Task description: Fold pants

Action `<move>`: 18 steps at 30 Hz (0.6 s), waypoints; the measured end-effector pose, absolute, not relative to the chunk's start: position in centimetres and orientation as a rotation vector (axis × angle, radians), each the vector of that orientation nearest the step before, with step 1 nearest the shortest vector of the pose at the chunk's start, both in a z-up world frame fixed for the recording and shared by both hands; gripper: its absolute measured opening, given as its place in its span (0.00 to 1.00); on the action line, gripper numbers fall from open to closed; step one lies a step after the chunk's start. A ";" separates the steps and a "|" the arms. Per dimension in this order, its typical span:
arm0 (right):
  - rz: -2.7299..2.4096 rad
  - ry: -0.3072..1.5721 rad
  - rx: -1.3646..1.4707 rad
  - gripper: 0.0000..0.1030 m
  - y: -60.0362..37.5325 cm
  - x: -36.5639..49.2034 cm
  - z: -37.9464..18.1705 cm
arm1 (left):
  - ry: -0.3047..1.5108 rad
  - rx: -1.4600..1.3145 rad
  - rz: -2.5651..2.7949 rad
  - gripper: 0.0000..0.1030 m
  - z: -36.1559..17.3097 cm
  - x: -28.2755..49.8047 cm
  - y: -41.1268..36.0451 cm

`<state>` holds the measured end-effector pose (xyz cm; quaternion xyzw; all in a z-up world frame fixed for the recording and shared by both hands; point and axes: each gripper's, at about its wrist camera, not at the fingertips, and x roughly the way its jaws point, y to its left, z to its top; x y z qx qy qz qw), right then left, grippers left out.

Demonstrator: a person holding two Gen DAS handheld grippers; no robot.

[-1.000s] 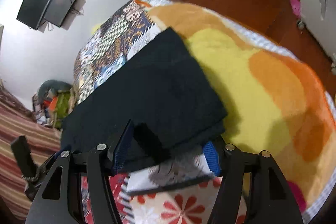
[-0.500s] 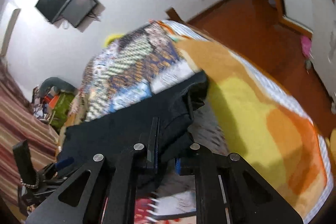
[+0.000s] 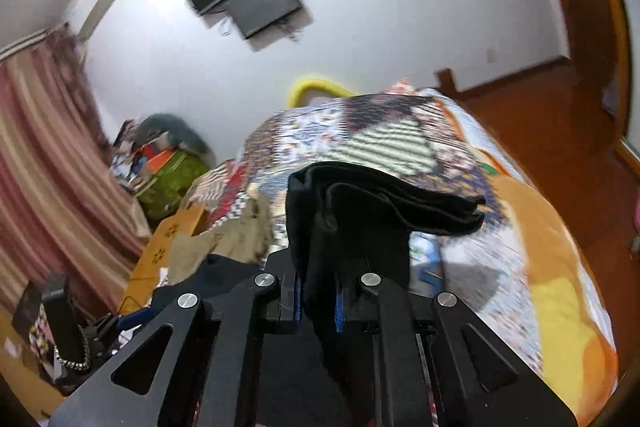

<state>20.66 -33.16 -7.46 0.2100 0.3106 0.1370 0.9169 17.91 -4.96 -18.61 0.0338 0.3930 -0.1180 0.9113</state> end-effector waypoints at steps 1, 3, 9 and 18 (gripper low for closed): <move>0.305 0.640 0.416 0.10 -32.1 21.3 -7.2 | 0.805 0.061 -0.227 0.94 -18.6 17.8 -4.1; 0.346 0.643 0.386 0.10 -30.1 22.0 -6.7 | 0.798 0.046 -0.204 0.94 -18.5 17.5 -2.6; 0.498 0.704 0.284 0.10 -22.1 24.0 -7.1 | 0.783 0.006 -0.130 0.94 -18.7 16.7 1.4; 0.682 0.958 0.155 0.10 -13.2 23.2 -14.4 | 0.791 -0.064 -0.053 0.94 -19.4 16.6 5.3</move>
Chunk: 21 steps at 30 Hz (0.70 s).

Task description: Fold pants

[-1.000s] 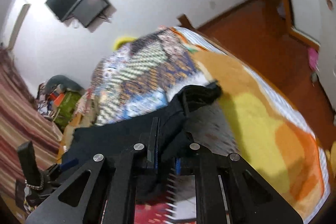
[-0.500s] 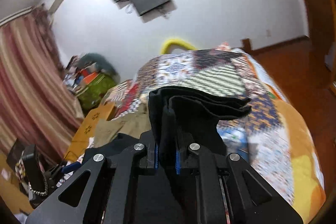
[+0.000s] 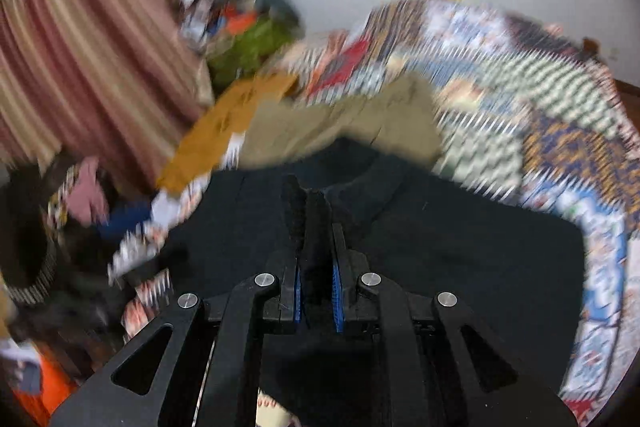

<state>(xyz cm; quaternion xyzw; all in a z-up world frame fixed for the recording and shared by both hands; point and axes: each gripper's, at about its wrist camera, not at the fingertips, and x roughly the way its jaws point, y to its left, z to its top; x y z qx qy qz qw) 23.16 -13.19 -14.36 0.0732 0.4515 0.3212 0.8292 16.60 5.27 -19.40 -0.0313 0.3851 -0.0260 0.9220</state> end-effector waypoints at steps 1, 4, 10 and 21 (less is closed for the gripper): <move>0.694 0.996 0.128 0.11 -12.4 23.0 -15.3 | 0.796 -0.068 -0.048 0.94 -19.5 16.6 5.5; 0.708 1.079 0.074 0.14 -11.3 22.3 -17.3 | 0.810 -0.076 -0.039 0.94 -20.0 16.8 5.7; 0.701 1.124 0.109 0.48 -12.1 22.4 -17.0 | 0.816 -0.053 -0.048 0.94 -19.9 17.5 4.9; 0.602 0.902 0.045 0.50 -18.3 21.5 -11.5 | 0.810 0.042 -0.150 0.94 -19.1 19.7 -0.8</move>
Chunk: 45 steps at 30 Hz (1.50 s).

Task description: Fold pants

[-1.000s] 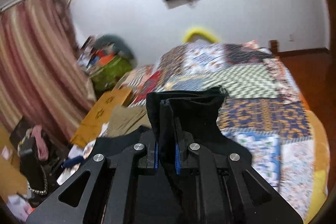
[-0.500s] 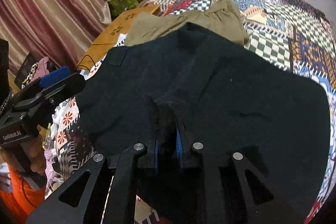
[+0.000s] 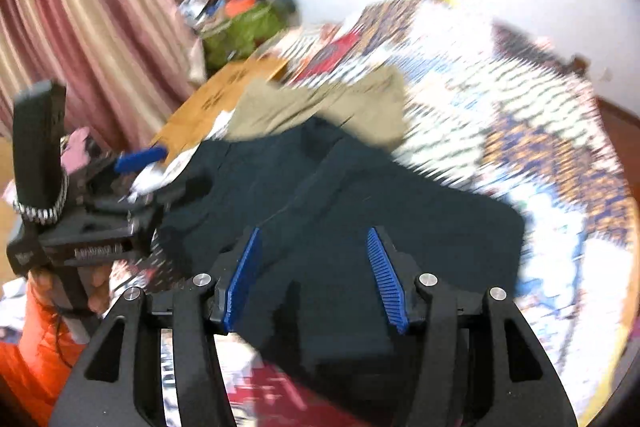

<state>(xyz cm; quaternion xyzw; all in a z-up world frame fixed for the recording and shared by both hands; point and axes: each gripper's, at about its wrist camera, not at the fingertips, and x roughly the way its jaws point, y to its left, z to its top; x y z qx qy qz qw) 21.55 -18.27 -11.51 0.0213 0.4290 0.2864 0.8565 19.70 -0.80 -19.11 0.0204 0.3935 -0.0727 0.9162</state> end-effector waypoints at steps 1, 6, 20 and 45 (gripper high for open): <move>0.575 0.887 0.032 0.50 -18.9 21.7 -11.3 | 0.821 0.060 -0.165 0.94 -19.5 20.0 -1.9; 0.433 0.911 -0.019 0.50 -22.7 23.3 -13.1 | 0.899 0.120 -0.225 0.94 -22.1 21.2 -6.0; 0.435 1.069 0.087 0.50 -27.2 18.2 -18.3 | 0.994 0.192 -0.226 0.94 -25.6 19.2 -7.1; 0.513 0.922 0.030 0.51 -21.8 19.9 -12.1 | 0.935 -0.103 0.109 0.94 -22.5 13.8 10.7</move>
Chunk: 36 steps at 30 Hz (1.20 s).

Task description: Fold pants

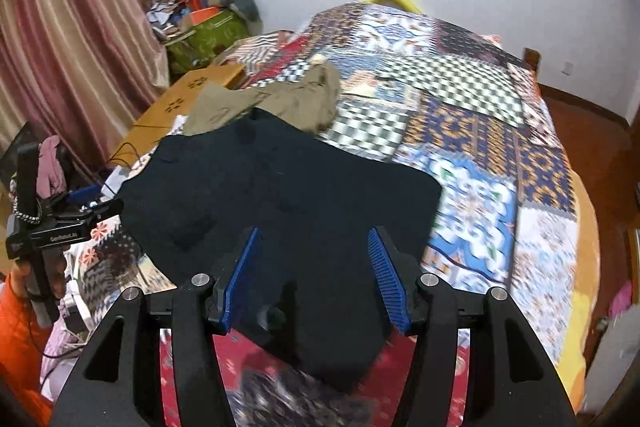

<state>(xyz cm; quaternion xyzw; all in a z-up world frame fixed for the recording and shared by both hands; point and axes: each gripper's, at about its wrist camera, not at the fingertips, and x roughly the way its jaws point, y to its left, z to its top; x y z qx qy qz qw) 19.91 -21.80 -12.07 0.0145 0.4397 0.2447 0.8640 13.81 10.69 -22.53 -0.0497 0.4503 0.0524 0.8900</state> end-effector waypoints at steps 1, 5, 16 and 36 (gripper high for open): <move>0.525 0.926 0.028 0.51 -21.1 20.1 -12.2 | 0.944 -0.129 0.129 0.94 -23.0 13.6 11.7; 0.566 0.961 0.011 0.51 -18.6 20.5 -13.3 | 0.980 -0.190 0.207 0.94 -24.9 13.0 14.4; 0.565 1.094 -0.039 0.51 -16.0 20.2 -17.6 | 1.024 -0.465 0.140 0.94 -28.2 13.3 18.1; 0.583 1.096 -0.008 0.55 -16.0 20.1 -17.9 | 1.048 -0.686 0.098 0.63 -30.1 19.1 20.5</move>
